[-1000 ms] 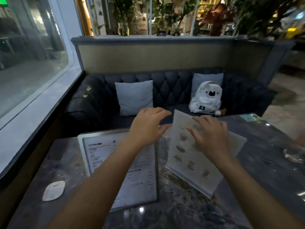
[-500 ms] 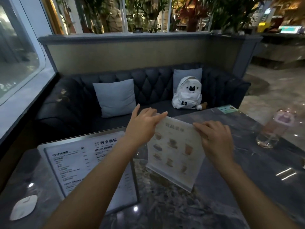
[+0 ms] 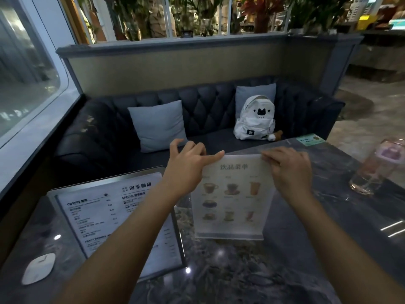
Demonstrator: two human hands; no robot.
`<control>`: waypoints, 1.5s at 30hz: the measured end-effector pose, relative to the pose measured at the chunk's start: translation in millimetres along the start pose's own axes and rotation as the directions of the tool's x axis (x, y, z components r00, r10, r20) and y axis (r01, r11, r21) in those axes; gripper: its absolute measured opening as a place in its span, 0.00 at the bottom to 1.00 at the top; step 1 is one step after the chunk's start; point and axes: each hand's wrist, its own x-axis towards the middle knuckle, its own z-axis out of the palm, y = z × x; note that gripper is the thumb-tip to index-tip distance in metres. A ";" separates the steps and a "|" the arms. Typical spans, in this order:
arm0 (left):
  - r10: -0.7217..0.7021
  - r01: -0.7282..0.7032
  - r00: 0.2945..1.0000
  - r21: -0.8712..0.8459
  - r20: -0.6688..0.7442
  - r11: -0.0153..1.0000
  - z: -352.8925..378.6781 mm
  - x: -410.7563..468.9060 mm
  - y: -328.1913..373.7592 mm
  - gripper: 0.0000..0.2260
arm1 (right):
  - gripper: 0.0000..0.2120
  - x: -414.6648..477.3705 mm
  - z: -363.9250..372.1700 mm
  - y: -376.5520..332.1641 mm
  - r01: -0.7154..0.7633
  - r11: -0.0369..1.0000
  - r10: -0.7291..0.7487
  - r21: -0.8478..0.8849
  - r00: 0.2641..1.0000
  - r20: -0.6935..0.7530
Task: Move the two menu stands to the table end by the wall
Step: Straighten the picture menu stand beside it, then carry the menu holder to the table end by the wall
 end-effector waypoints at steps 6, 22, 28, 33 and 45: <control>-0.033 0.033 0.999 0.011 0.004 0.999 -2.6 -4.6 10.1 0.27 | 0.07 10.4 7.3 9.6 -0.029 0.997 0.028 0.065 0.999 0.025; -0.087 0.081 0.996 -0.134 -0.035 0.988 -6.8 -17.0 17.3 0.20 | 0.13 9.5 -7.6 0.7 0.013 0.999 -0.017 0.034 0.993 0.116; -0.142 0.119 0.977 -0.142 -0.162 0.983 -21.6 -29.7 -6.3 0.20 | 0.15 8.0 -16.2 -33.8 0.126 0.990 -0.130 0.054 0.989 0.065; -0.218 0.196 0.955 -0.124 -0.200 0.973 -36.3 -51.5 -37.0 0.20 | 0.15 5.5 -10.8 -84.3 0.217 0.958 -0.235 0.190 0.969 0.078; -0.450 0.418 0.856 -0.175 -0.253 0.892 -62.8 -126.3 -108.2 0.21 | 0.22 -26.3 45.4 -180.3 0.223 0.880 -0.343 0.420 0.909 0.236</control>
